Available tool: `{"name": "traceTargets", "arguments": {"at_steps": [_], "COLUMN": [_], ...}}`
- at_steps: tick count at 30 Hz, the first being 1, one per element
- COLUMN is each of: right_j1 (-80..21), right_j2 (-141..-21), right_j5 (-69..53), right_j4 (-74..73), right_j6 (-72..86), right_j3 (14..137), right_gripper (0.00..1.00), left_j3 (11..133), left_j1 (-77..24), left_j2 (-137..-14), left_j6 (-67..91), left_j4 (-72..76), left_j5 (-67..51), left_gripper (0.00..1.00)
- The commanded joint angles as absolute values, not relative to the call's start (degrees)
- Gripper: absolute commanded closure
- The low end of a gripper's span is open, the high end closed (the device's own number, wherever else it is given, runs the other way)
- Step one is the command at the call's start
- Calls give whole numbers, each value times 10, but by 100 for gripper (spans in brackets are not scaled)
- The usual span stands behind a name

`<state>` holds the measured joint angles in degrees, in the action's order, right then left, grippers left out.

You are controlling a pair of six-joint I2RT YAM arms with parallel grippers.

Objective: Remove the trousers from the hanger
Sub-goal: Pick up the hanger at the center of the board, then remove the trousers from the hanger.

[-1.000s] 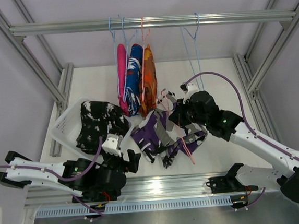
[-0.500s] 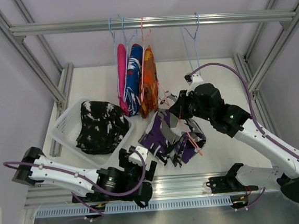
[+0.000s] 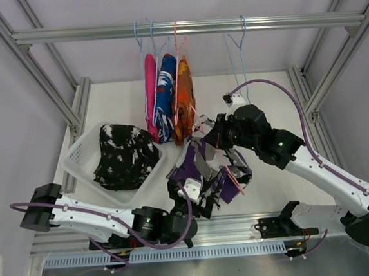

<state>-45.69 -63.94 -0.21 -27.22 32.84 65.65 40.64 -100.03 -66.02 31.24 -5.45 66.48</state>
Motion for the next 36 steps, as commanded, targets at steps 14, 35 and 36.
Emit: {"name": "traceTargets", "arguments": {"at_steps": [14, 35, 36], "right_j1": [-464, -464, -464], "right_j2": [-625, -551, -549], "right_j5": [-30, -54, -46], "right_j4": [-178, -199, -200], "right_j6": [351, 364, 363], "right_j3": [690, 658, 654], "right_gripper": [100, 100, 100], "left_j3": [486, 446, 447], "left_j1": [-936, -838, -838], "left_j2": [-787, -857, -858], "left_j6": [181, 168, 161], "left_j4": [113, 171, 177], "left_j5": [563, 538, 534], "left_gripper": [0, 63, 69]}}
